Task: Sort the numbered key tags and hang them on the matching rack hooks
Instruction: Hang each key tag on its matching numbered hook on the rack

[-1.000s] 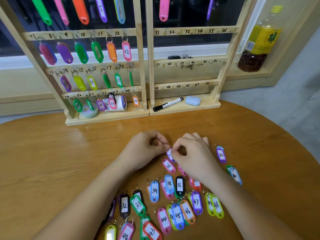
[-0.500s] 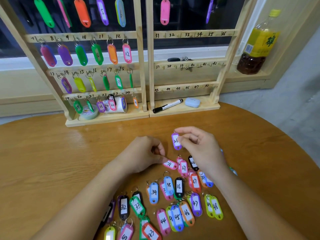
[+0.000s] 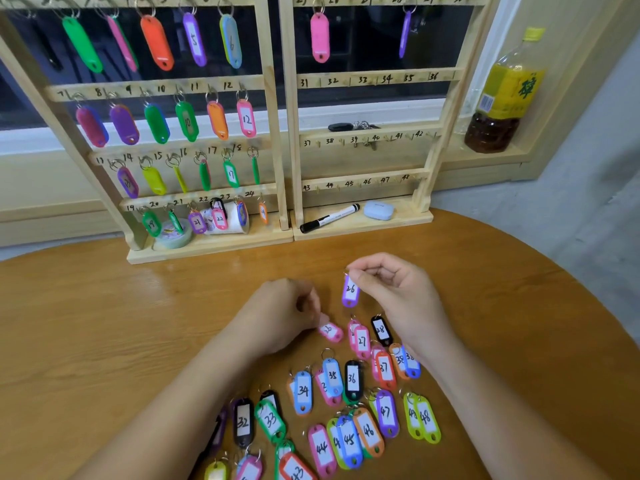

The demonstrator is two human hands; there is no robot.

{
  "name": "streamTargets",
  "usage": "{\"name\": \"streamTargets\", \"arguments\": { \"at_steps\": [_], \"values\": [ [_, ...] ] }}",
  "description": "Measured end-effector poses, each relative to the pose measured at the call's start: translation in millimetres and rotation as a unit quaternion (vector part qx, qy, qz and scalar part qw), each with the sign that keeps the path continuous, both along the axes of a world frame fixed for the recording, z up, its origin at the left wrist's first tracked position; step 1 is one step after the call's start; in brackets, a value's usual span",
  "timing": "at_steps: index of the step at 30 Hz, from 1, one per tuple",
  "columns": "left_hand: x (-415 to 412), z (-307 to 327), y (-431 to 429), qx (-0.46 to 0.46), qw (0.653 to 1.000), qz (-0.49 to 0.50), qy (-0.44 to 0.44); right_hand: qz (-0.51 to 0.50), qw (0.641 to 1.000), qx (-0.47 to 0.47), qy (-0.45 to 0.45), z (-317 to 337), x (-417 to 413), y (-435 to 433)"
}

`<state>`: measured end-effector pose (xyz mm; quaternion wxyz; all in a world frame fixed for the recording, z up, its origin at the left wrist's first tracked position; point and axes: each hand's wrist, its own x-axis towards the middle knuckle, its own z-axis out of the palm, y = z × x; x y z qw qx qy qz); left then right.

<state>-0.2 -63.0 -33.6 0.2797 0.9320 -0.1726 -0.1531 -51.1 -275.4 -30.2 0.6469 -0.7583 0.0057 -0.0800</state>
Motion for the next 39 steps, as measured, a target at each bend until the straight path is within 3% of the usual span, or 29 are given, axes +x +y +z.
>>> {"name": "streamTargets", "arguments": {
  "at_steps": [3, 13, 24, 31, 39],
  "values": [
    [2.9, 10.4, 4.0, -0.083, 0.996, 0.016, 0.012, -0.021, 0.999, -0.005, -0.03, 2.6, 4.8, -4.6],
    [36.9, 99.3, 3.4, -0.253, 0.962, 0.06, -0.081, -0.034, 0.985, -0.058, -0.161, 73.6, 63.5, -11.4],
    [92.2, 208.3, -10.5, -0.278, 0.931, 0.072, -0.223, -0.105, 0.946, -0.142, -0.273, 188.4, 145.8, -10.4],
    [112.7, 251.3, -22.5, -0.293, 0.911, 0.074, -0.281, -0.166, 0.922, -0.161, -0.312, 224.9, 171.0, -5.3],
    [138.2, 283.3, -53.6, -0.228, 0.904, 0.067, -0.356, -0.178, 0.925, -0.208, -0.263, 228.6, 182.9, -6.9]
  ]
}}
